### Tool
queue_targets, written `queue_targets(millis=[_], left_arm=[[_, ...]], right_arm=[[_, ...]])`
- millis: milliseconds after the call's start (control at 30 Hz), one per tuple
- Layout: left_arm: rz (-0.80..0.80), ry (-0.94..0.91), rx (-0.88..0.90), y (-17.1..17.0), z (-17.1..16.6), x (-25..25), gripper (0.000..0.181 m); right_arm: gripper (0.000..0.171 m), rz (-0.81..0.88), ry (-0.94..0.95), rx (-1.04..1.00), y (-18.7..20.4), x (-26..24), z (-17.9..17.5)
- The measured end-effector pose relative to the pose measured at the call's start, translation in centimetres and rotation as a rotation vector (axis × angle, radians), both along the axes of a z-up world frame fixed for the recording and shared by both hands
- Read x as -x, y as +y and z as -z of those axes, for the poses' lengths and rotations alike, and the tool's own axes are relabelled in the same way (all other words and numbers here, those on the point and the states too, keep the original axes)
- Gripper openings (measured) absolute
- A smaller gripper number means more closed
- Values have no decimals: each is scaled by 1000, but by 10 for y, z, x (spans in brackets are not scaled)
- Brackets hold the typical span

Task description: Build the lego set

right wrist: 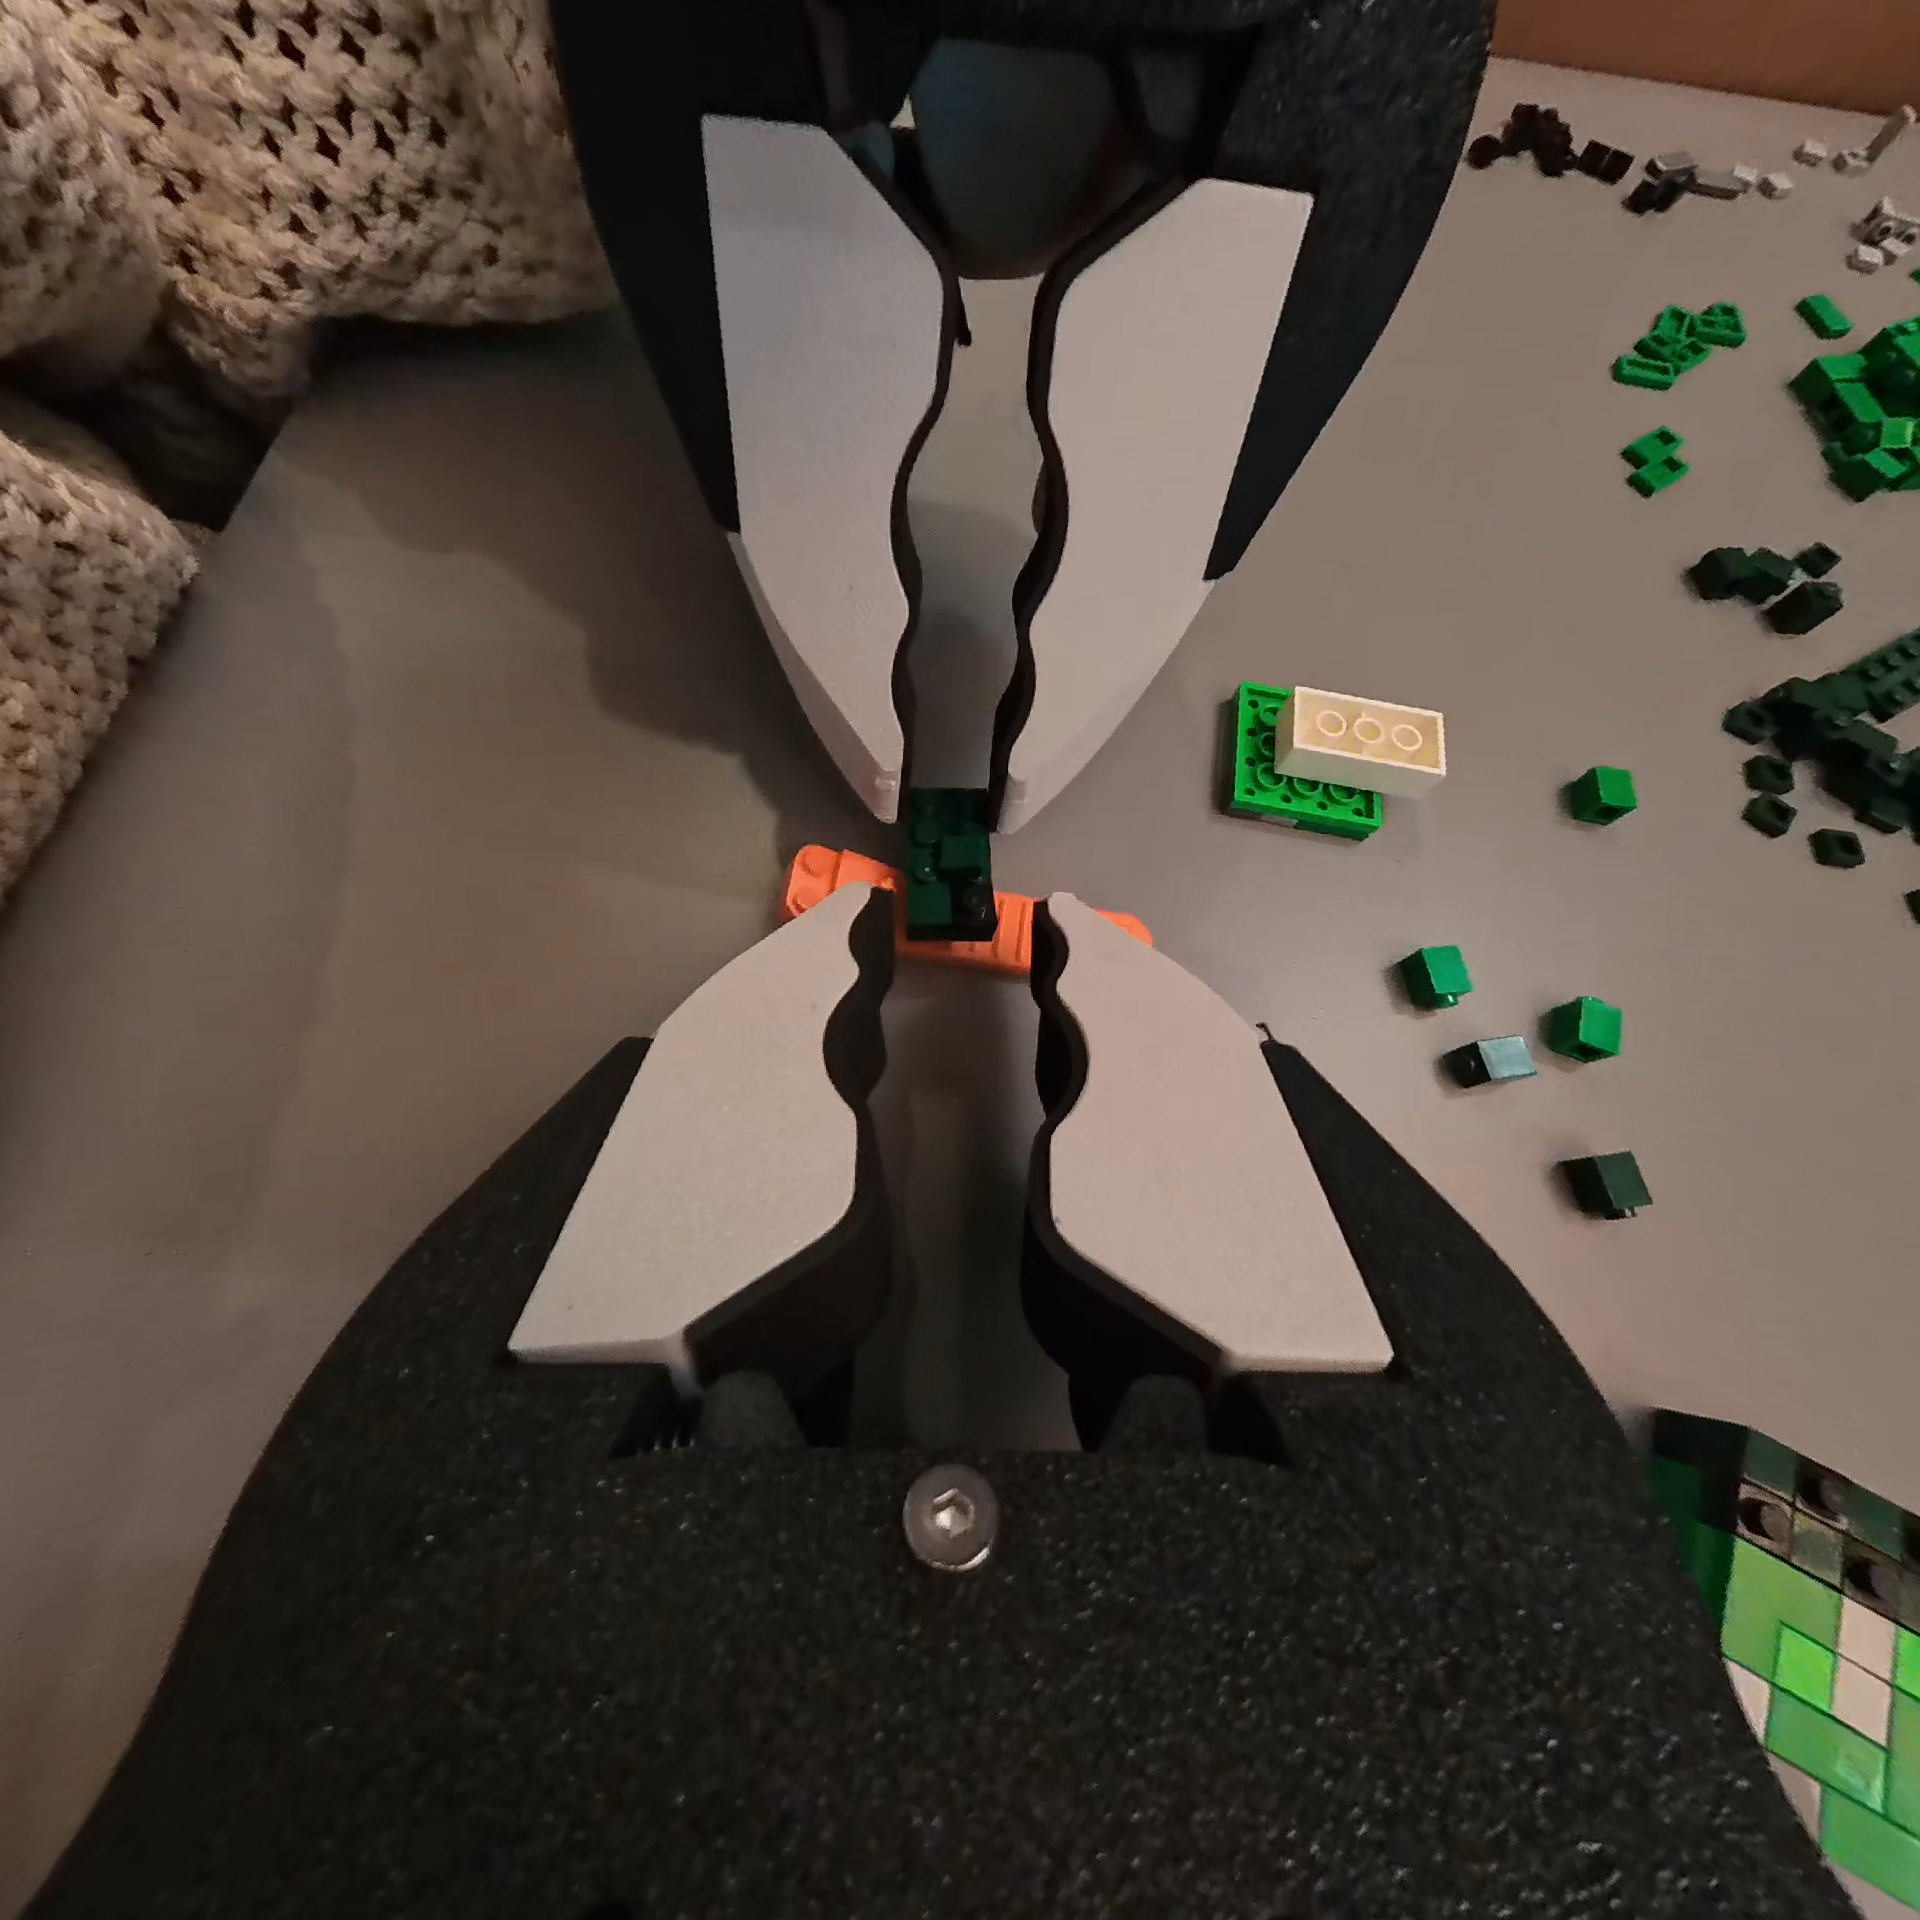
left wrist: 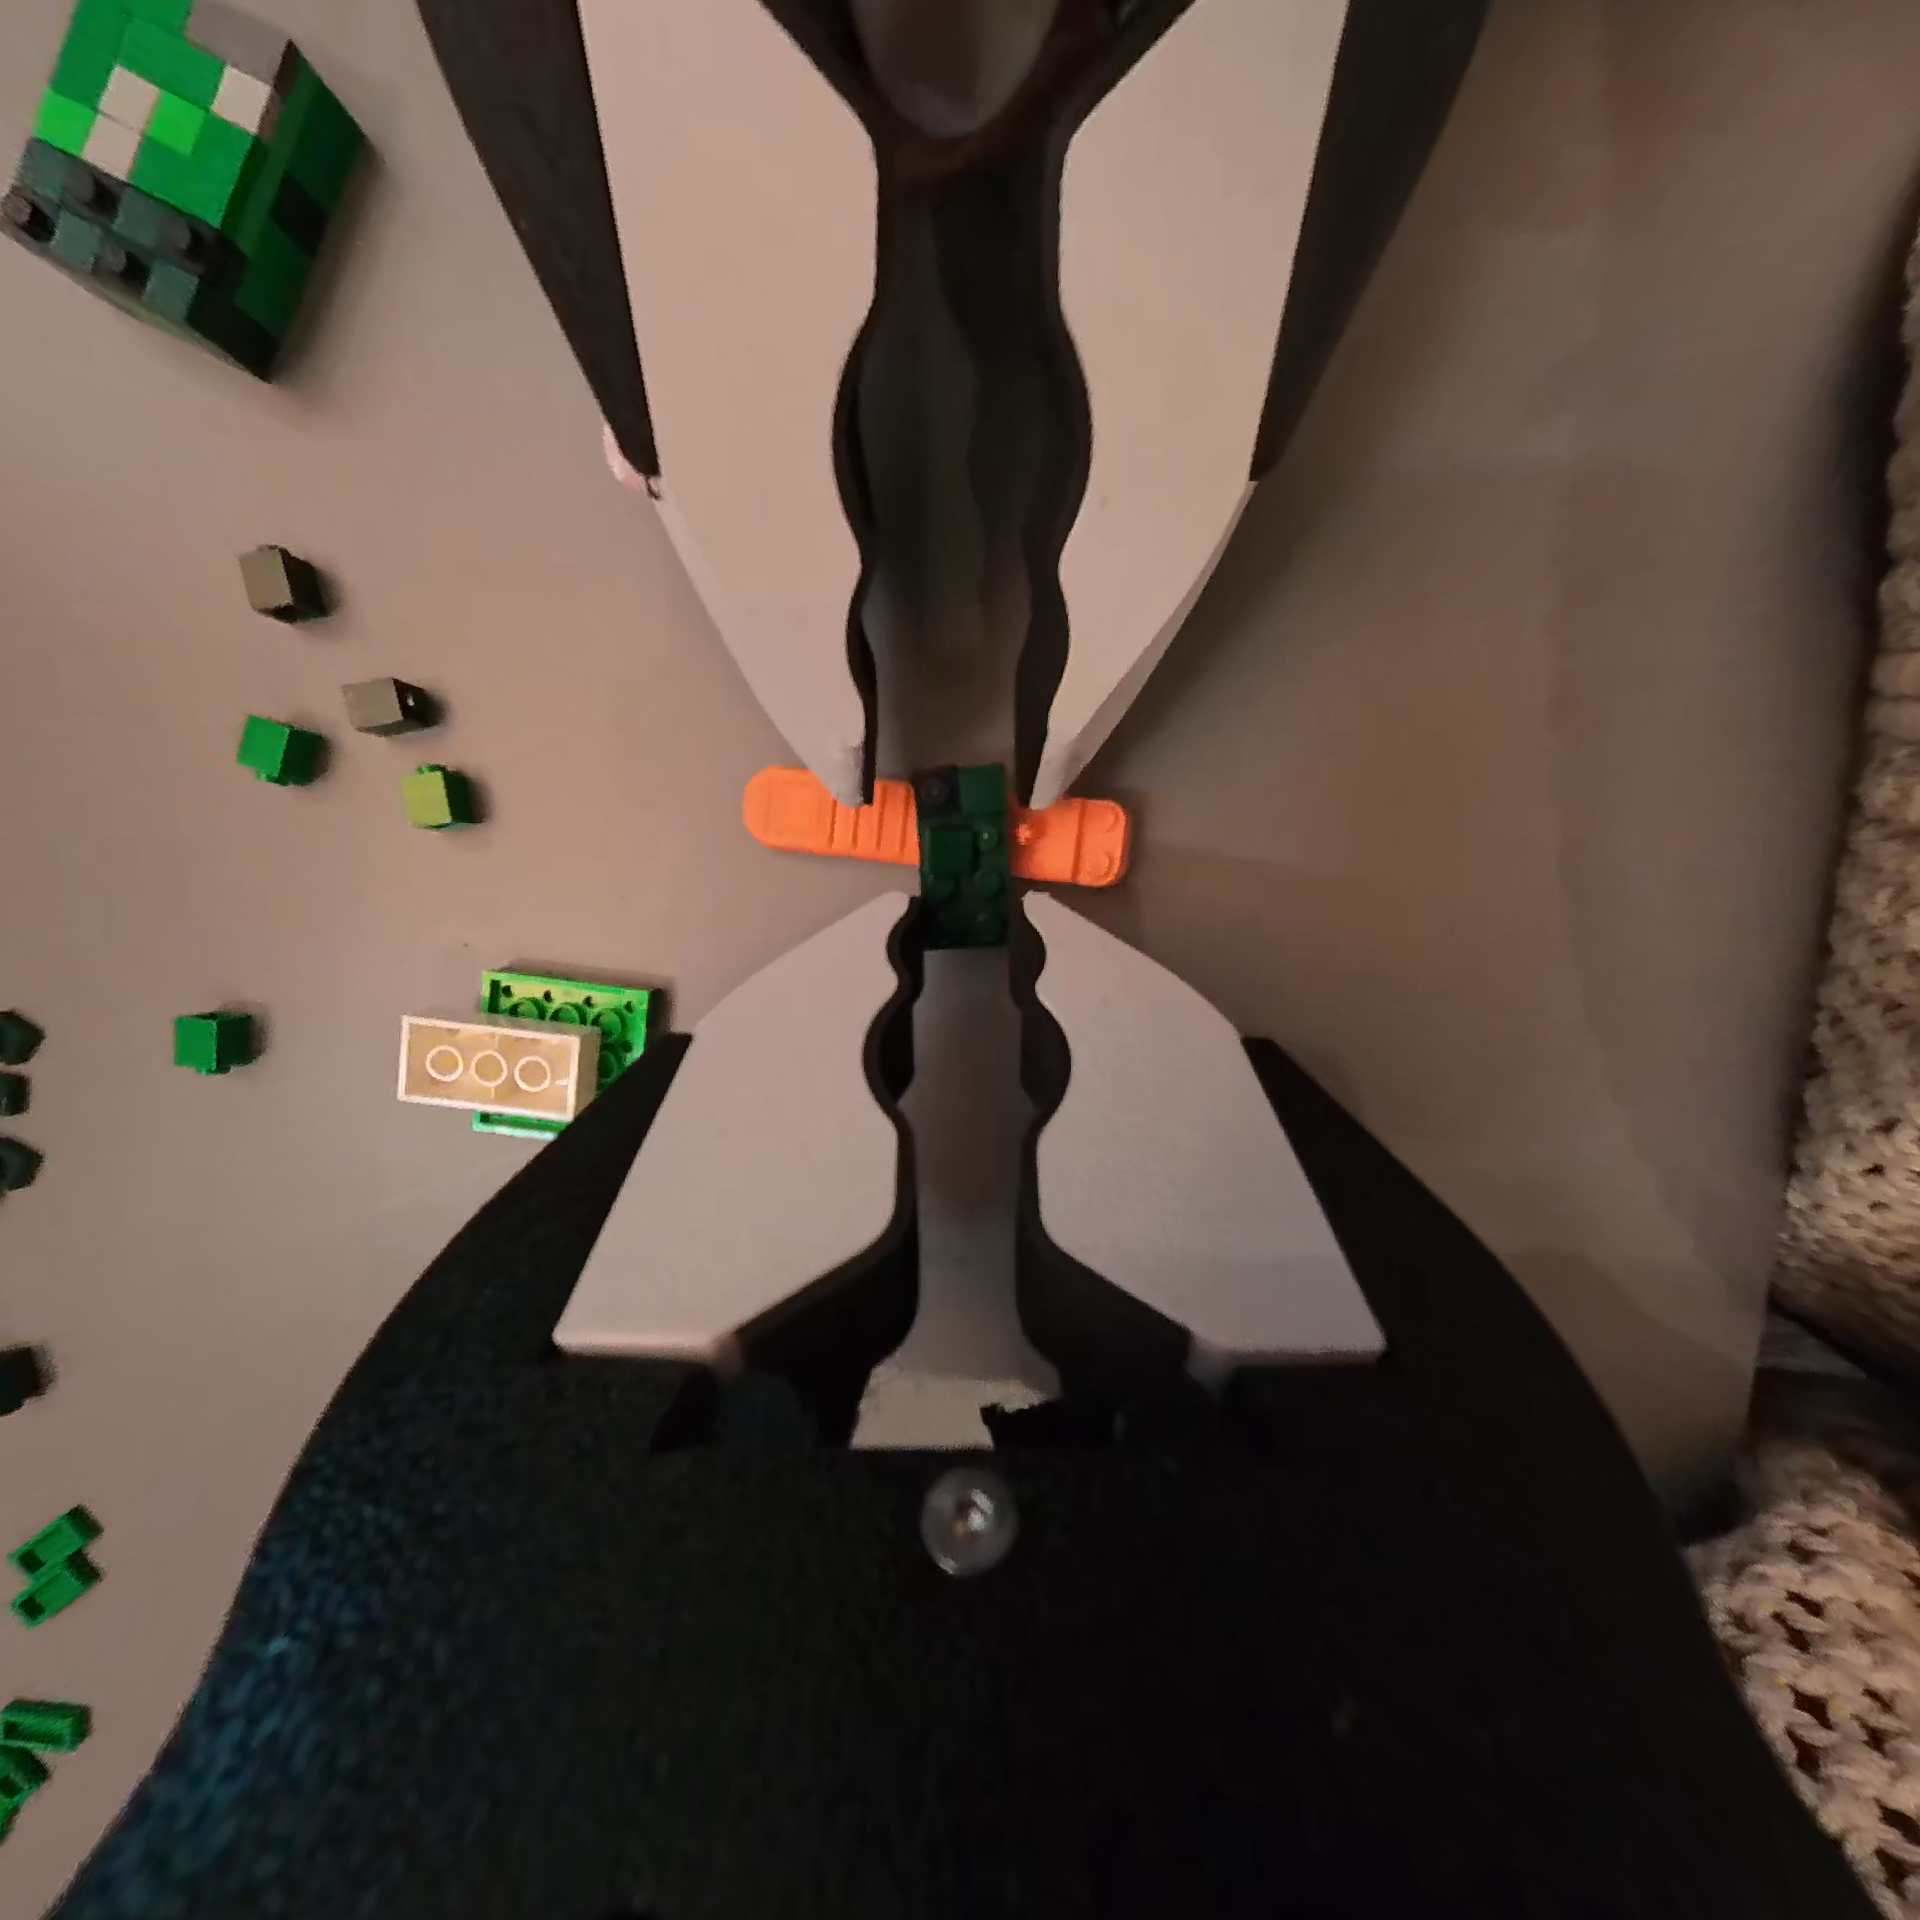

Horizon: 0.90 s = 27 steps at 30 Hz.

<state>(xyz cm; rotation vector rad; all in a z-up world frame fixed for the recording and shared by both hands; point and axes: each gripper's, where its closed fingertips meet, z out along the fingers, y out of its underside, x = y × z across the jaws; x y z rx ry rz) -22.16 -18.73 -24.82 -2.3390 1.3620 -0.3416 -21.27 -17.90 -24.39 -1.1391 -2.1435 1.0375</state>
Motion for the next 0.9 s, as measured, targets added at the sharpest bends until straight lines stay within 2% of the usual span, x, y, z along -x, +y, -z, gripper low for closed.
queue_targets(millis=[267,600,700,800,900], left_arm=[[15,0,-4,1,-3,-3,15],[-27,-58,-33,5,-7,-4,16],[-47,-69,-45,6,-9,-1,26],[-88,-110,-34,6,-10,1,45],[-92,-175,-56,6,-14,-2,42]], right_arm=[[18,-18,-8,-8,-1,-3,1],[17,-20,40,1,2,-4,-5],[17,-21,56,11,3,-5,-7],[17,-17,74,29,4,-5,-11],[17,-18,91,48,4,-5,-14]])
